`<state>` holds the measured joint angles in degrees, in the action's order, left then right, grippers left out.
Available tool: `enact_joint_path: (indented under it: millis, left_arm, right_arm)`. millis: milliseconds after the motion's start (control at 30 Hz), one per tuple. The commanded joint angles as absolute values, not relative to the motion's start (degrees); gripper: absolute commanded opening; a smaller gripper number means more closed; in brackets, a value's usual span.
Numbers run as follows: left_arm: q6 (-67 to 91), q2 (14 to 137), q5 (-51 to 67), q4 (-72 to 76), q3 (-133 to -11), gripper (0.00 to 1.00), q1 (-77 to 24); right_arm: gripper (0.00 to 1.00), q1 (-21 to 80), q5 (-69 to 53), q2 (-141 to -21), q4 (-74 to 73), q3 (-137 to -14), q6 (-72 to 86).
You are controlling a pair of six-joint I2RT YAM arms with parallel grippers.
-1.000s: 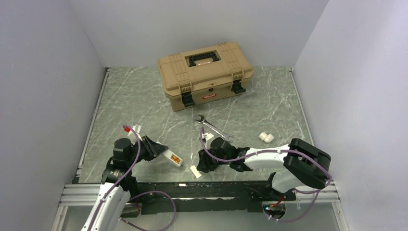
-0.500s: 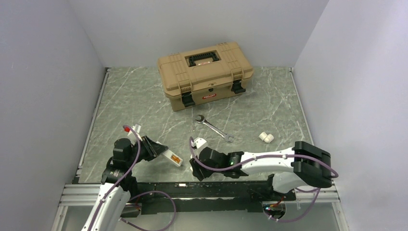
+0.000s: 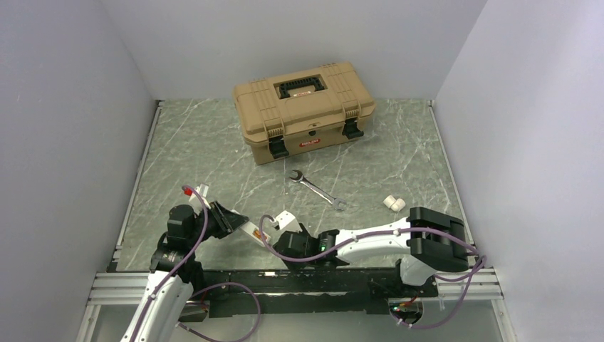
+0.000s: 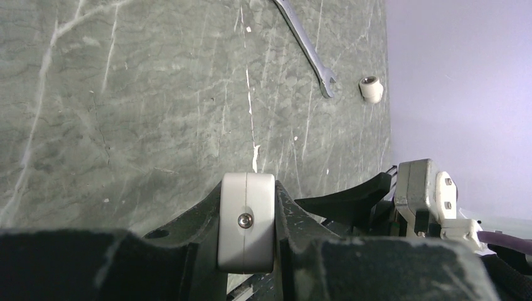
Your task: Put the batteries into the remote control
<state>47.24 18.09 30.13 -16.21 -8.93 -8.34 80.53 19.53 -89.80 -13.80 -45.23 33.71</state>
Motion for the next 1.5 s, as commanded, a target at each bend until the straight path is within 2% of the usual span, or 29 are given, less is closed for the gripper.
enact_joint_path:
  millis: [0, 433, 633, 1067, 1333, 1467]
  left_arm:
    - [46.8, 18.0, 30.4, -14.6, -11.5, 0.0, -8.1]
    - [46.6, 18.3, 30.2, -14.7, -11.6, 0.0, -8.1]
    - [46.5, 18.7, 30.2, -14.4, -11.5, 0.0, -8.1]
    - [46.6, 18.6, 30.1, -14.4, -11.3, 0.0, -8.1]
    - [46.8, 18.9, 30.4, -13.8, -11.3, 0.0, -8.1]
    - [46.7, 19.2, 30.6, -13.6, -11.3, 0.0, -8.1]
  right_arm:
    - [0.61, 80.8, 20.9, -89.3, -14.1, -45.6, 34.6]
    - [0.49, 82.3, 19.7, -92.5, -15.5, -46.9, 33.7]
    - [0.39, 82.4, 20.2, -92.2, -16.2, -46.0, 34.2]
    - [0.41, 82.4, 19.3, -90.8, -16.0, -43.1, 33.8]
    - [0.29, 82.4, 19.3, -90.7, -15.1, -43.3, 34.0]
    - [0.27, 82.3, 20.1, -90.9, -15.9, -44.3, 33.4]
